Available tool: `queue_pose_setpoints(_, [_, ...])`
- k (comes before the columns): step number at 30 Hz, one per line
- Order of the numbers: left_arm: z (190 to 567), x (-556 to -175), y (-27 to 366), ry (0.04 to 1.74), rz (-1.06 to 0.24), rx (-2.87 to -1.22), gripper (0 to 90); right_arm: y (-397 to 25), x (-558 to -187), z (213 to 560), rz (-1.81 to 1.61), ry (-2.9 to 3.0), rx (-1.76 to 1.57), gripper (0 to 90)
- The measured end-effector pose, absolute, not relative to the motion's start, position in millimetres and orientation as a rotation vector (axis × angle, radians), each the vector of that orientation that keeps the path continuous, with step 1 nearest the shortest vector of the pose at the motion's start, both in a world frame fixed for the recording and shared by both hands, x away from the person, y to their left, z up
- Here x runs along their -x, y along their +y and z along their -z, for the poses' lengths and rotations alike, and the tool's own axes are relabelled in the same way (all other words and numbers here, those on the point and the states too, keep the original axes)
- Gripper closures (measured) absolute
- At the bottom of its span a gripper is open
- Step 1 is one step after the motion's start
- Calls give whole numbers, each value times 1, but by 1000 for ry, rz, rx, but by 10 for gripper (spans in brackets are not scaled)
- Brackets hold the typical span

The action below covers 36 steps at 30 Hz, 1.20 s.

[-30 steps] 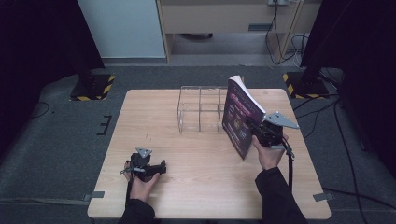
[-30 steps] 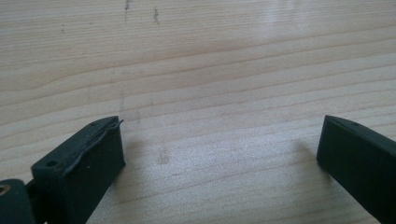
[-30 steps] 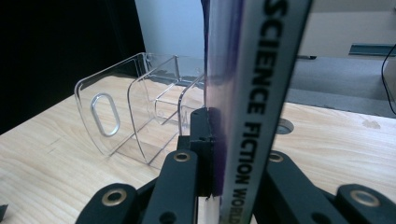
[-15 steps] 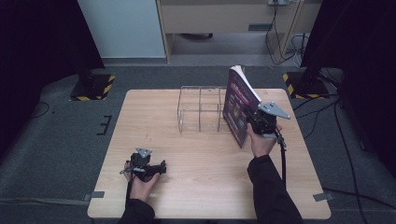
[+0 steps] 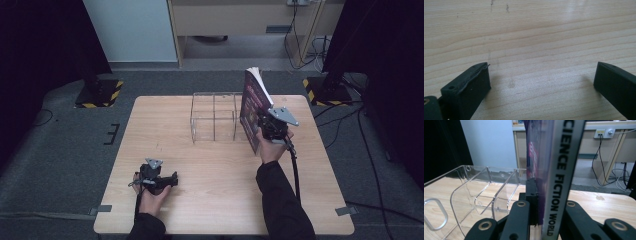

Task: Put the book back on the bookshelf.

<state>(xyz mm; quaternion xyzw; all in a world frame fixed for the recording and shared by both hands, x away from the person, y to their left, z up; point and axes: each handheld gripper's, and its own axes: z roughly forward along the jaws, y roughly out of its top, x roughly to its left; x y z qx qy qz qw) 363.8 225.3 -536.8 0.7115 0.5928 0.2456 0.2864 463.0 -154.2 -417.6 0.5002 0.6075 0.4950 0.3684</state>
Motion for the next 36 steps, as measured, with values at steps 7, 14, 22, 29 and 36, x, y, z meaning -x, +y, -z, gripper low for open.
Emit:
queue_pose_setpoints(7, [537,-364,225,1585,-655,-1900,0,-153,-461,419,-1260,1548,-1294,824])
queue_pose_setpoints(14, [537,-364,225,1585,-655,-1900,0,-157,-459,418,-1255,1575,-1293,799])
queue_pose_setpoints(22, [537,-364,225,1585,-656,-1900,0,-159,-459,418,-1260,1582,-1289,806])
queue_pose_setpoints(29, [537,-364,225,1585,-655,-1900,0,-161,-458,418,-1258,1582,-1285,664])
queue_pose_setpoints(36, [537,-364,225,1585,-655,-1900,0,-168,-457,417,-1306,1608,-1286,363])
